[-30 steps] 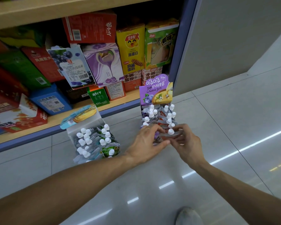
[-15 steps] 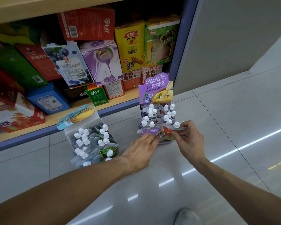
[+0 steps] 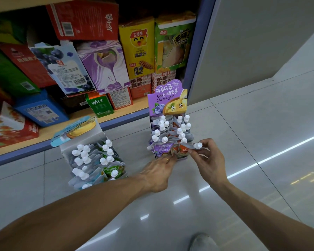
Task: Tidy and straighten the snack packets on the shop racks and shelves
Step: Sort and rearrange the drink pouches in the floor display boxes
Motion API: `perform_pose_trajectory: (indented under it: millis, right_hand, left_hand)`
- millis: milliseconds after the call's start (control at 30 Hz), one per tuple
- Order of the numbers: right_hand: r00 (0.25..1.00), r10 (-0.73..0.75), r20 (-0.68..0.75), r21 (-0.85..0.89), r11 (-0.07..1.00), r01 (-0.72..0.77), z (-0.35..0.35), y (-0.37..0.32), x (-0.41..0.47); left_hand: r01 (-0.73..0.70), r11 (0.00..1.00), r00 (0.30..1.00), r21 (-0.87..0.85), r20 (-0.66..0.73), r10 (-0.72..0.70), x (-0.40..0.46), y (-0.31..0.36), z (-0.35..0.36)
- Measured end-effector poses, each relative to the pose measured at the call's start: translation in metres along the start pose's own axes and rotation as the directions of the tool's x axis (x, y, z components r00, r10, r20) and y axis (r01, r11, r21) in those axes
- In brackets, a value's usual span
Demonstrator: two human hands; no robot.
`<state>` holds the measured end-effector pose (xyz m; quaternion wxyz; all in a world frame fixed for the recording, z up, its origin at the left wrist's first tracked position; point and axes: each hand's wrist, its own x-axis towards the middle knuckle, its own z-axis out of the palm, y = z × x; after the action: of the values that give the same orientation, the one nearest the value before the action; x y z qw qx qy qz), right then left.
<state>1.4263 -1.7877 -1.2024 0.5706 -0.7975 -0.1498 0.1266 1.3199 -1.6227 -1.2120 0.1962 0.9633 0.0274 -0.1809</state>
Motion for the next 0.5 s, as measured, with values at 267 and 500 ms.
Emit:
perform_pose_trajectory:
  millis: [267, 500]
  right_hand:
    - [0.996, 0.008, 0.091, -0.199, 0.98, 0.011, 0.014, 0.01, 0.005]
    - [0.994, 0.096, 0.059, -0.411, 0.909, -0.064, 0.026, 0.019, 0.013]
  left_hand:
    - [0.018, 0.985, 0.995, 0.174, -0.101, 0.0, -0.009, 0.003, -0.004]
    - [0.032, 0.992, 0.999, 0.121, -0.047, -0.026, -0.009, -0.004, 0.011]
